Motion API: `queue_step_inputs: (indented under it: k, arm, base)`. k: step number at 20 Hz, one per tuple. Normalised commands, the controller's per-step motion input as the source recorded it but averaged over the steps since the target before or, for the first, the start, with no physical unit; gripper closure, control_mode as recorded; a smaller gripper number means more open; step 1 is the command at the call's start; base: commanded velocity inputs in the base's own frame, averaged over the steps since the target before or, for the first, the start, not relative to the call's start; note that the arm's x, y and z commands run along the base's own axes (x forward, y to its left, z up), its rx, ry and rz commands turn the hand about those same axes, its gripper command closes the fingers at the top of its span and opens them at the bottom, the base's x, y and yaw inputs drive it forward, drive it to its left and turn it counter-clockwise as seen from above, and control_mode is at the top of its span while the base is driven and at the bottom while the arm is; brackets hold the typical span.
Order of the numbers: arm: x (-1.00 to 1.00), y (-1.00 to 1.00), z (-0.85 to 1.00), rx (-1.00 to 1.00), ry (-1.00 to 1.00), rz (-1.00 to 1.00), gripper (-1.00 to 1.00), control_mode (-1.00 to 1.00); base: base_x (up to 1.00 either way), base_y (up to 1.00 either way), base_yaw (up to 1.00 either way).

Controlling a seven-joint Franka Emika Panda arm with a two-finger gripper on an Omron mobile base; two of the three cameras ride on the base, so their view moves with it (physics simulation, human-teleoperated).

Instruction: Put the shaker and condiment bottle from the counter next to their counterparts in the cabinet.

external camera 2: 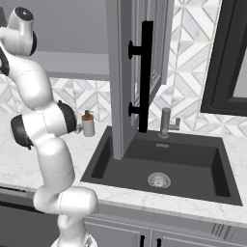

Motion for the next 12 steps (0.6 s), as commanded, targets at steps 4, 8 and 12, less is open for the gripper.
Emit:
queue_step_inputs:
  k: [4,8,12]
  arm:
    - [0.03,0.0,0.0,-0.03,0.0,0.0,-1.0,-1.0]
    - [0.19,0.0,0.0,-0.03,0.0,0.0,-1.0,-1.0]
    - [0.33,0.0,0.0,-0.03,0.0,0.0,-1.0,-1.0]
  base:
    - [0.0,0.0,0.0]
    - [0.0,0.0,0.0]
    - [0.0,0.0,0.0]
